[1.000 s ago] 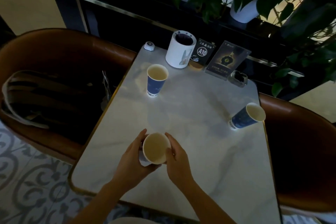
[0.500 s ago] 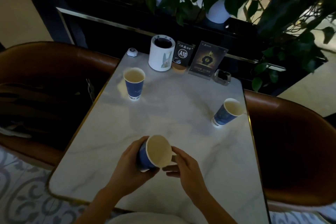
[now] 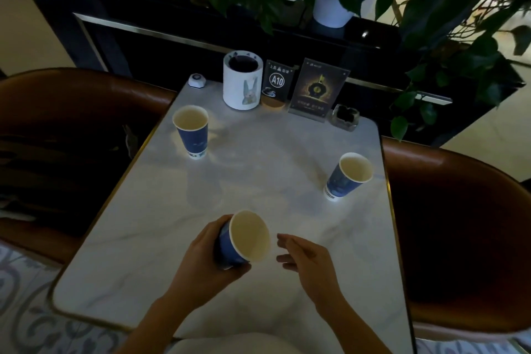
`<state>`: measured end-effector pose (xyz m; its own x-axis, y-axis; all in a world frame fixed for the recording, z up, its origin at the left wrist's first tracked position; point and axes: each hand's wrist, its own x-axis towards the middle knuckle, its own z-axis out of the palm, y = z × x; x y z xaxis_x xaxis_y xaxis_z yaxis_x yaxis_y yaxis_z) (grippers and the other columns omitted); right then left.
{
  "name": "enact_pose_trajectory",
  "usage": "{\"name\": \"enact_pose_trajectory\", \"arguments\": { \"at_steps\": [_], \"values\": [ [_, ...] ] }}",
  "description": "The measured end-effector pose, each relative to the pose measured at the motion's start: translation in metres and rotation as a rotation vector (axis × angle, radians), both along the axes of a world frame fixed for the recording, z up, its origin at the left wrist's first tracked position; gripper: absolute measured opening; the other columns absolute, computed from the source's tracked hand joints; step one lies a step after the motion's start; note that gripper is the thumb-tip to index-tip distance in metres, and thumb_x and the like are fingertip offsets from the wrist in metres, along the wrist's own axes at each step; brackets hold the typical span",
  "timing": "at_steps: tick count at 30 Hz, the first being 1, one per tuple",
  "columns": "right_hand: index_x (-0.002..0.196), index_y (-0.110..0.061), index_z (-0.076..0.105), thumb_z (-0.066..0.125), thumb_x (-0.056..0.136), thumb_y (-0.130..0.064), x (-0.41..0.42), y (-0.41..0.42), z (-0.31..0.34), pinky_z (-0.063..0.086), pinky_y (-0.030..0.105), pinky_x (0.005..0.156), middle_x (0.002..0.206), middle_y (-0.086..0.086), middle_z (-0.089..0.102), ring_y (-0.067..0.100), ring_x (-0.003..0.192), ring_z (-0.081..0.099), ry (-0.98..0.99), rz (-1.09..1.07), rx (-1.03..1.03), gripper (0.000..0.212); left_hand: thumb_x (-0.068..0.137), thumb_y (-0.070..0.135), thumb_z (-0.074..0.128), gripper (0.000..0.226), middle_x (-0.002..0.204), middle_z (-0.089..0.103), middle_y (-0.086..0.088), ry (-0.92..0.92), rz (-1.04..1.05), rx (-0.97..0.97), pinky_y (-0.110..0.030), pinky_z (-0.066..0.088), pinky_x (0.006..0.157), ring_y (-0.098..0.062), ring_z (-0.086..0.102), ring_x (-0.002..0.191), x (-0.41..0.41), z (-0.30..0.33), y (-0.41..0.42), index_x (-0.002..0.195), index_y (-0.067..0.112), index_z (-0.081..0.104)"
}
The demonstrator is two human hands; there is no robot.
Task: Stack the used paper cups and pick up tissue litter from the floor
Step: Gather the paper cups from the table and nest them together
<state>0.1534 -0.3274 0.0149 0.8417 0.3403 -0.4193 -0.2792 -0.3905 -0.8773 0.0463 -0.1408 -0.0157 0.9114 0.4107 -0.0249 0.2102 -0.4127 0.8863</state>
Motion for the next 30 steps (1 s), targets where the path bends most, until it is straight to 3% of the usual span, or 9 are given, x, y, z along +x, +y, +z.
{"name": "enact_pose_trajectory", "arguments": {
  "at_steps": [5, 10, 15, 18, 21, 23, 26, 28, 30],
  "values": [
    [0.093, -0.028, 0.077, 0.062, 0.091, -0.016, 0.032, -0.007, 0.003, 0.061, 0.031, 0.077, 0.08, -0.005, 0.078, 0.011, 0.076, 0.073, -0.088, -0.085, -0.016, 0.02, 0.057, 0.05, 0.082, 0.084, 0.122, 0.046, 0.046, 0.003, 0.03, 0.005, 0.003, 0.039, 0.081, 0.021, 0.048, 0.109, 0.016, -0.003, 0.004, 0.124, 0.065, 0.034],
    [0.087, -0.027, 0.078, 0.069, 0.086, -0.016, 0.06, -0.008, 0.003, 0.06, 0.041, 0.079, 0.076, -0.001, 0.077, 0.02, 0.077, 0.072, -0.153, -0.143, -0.033, 0.015, 0.057, 0.053, 0.081, 0.083, 0.123, 0.049, 0.042, 0.028, 0.027, 0.006, -0.003, 0.042, 0.081, 0.016, 0.051, 0.11, 0.032, -0.004, 0.01, 0.126, 0.062, 0.035],
    [0.08, -0.036, 0.073, 0.074, 0.081, -0.018, 0.072, -0.009, 0.004, 0.059, 0.028, 0.08, 0.082, -0.008, 0.077, 0.006, 0.076, 0.071, -0.24, -0.15, -0.08, 0.018, 0.056, 0.052, 0.082, 0.084, 0.123, 0.051, 0.039, 0.045, 0.003, -0.003, -0.007, 0.043, 0.084, 0.013, 0.053, 0.11, 0.045, -0.005, 0.014, 0.127, 0.06, 0.037],
    [0.103, -0.025, 0.071, 0.073, 0.084, -0.017, 0.081, -0.014, 0.005, 0.051, 0.028, 0.093, 0.114, 0.0, 0.071, 0.009, 0.101, 0.066, -0.518, -0.08, -0.21, 0.021, 0.056, 0.052, 0.082, 0.084, 0.123, 0.051, 0.039, 0.058, -0.002, -0.001, -0.009, 0.044, 0.085, 0.012, 0.053, 0.11, 0.045, -0.006, 0.012, 0.126, 0.06, 0.037],
    [0.132, -0.013, 0.054, 0.074, 0.08, -0.014, 0.116, -0.027, 0.005, 0.038, 0.042, 0.108, 0.139, 0.009, 0.053, 0.023, 0.128, 0.049, -0.811, -0.017, -0.359, 0.056, 0.055, 0.053, 0.081, 0.083, 0.122, 0.05, 0.041, 0.072, -0.012, -0.009, -0.006, 0.044, 0.083, 0.014, 0.052, 0.11, 0.043, -0.007, 0.01, 0.125, 0.063, 0.036],
    [0.144, -0.012, 0.037, 0.075, 0.078, -0.019, 0.15, -0.037, 0.003, 0.016, 0.05, 0.118, 0.154, 0.013, 0.034, 0.031, 0.143, 0.027, -0.908, 0.036, -0.549, 0.077, 0.055, 0.054, 0.081, 0.084, 0.121, 0.049, 0.044, 0.084, -0.019, -0.007, -0.003, 0.043, 0.08, 0.017, 0.051, 0.109, 0.042, -0.007, 0.01, 0.123, 0.065, 0.035],
    [0.153, -0.02, 0.011, 0.067, 0.083, -0.038, 0.195, -0.054, -0.01, -0.001, 0.049, 0.117, 0.162, 0.012, 0.007, 0.031, 0.149, 0.001, -0.843, 0.102, -0.852, 0.092, 0.055, 0.055, 0.082, 0.084, 0.121, 0.049, 0.043, 0.105, -0.022, -0.011, -0.004, 0.044, 0.078, 0.015, 0.052, 0.11, 0.041, -0.008, 0.009, 0.123, 0.066, 0.034],
    [0.153, -0.019, 0.003, 0.061, 0.086, -0.046, 0.213, -0.063, -0.023, 0.005, 0.056, 0.119, 0.162, 0.014, 0.004, 0.033, 0.148, 0.001, -0.758, 0.162, -0.941, 0.093, 0.055, 0.056, 0.082, 0.084, 0.121, 0.05, 0.042, 0.11, -0.02, -0.008, -0.002, 0.044, 0.077, 0.015, 0.052, 0.11, 0.041, -0.009, 0.009, 0.124, 0.065, 0.035],
    [0.153, -0.018, -0.001, 0.062, 0.086, -0.048, 0.22, -0.068, -0.034, 0.018, 0.058, 0.116, 0.16, 0.017, 0.015, 0.037, 0.146, 0.014, -0.686, 0.195, -0.918, 0.097, 0.055, 0.057, 0.082, 0.085, 0.121, 0.049, 0.043, 0.116, -0.011, -0.004, 0.001, 0.043, 0.076, 0.017, 0.051, 0.109, 0.04, -0.009, 0.009, 0.125, 0.063, 0.035]
  ]
}}
